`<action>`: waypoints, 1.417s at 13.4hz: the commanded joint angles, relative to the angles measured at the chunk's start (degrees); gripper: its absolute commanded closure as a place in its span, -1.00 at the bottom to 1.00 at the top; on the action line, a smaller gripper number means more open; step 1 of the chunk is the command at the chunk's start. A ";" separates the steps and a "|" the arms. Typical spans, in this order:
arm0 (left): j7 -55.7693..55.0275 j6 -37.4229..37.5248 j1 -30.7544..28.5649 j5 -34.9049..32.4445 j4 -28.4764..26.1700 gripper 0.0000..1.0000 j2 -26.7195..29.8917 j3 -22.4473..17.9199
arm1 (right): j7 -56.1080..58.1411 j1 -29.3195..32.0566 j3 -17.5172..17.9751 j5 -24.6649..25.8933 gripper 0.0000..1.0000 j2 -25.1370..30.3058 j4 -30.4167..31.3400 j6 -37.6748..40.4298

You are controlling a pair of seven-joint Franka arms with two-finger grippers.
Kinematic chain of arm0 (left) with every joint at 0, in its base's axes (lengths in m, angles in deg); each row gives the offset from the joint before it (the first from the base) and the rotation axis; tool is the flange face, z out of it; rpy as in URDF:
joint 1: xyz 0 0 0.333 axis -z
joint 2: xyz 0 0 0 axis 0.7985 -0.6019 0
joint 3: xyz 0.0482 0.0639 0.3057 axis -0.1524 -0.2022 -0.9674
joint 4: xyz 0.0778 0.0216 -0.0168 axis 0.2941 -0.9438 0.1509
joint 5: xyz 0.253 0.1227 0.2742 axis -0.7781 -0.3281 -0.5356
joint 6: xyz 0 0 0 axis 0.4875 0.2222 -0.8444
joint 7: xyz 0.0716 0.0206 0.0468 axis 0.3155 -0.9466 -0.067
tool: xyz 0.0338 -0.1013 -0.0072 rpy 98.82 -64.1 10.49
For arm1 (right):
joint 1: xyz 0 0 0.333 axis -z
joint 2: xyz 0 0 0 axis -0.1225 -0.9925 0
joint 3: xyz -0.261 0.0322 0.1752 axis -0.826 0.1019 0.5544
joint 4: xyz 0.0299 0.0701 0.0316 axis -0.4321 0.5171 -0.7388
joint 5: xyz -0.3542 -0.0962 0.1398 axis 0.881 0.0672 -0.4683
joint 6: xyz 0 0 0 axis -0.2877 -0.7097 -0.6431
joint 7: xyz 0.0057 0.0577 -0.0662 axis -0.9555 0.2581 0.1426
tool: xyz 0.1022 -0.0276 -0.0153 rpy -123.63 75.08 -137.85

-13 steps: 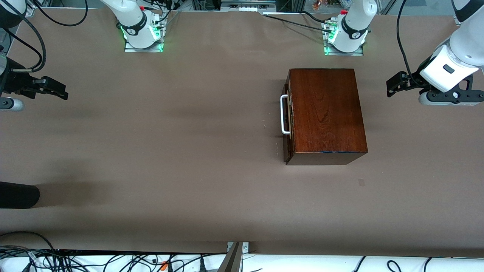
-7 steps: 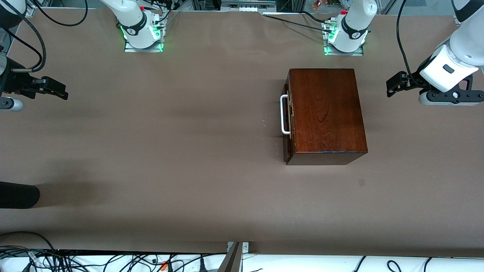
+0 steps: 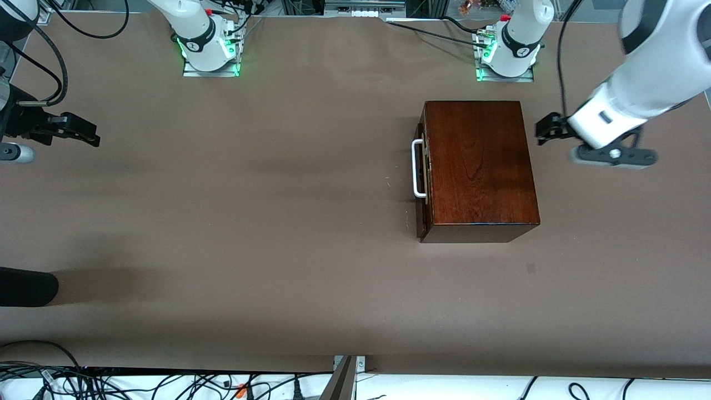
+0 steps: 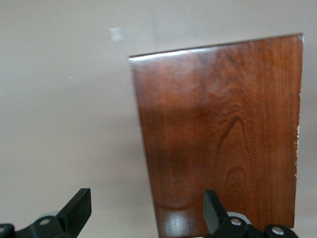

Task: Open drawer, take yellow block, close drawer
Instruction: 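Reach the left gripper to the white drawer handle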

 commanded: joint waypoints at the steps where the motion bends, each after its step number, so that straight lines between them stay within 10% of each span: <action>1: -2.08 -3.46 0.23 0.84 1.49 -1.00 -5.20 4.51 | 0.51 0.84 0.84 0.70 -1.00 1.14 0.33 -0.02; 9: -18.86 -9.64 13.56 -1.44 12.90 -1.00 -22.25 8.40 | 0.51 0.84 0.84 0.70 -1.00 1.14 0.33 0.07; 19: -30.65 -13.07 22.73 -15.51 11.34 -1.00 -28.24 8.49 | 0.51 0.84 0.84 0.70 -1.00 1.14 0.33 0.07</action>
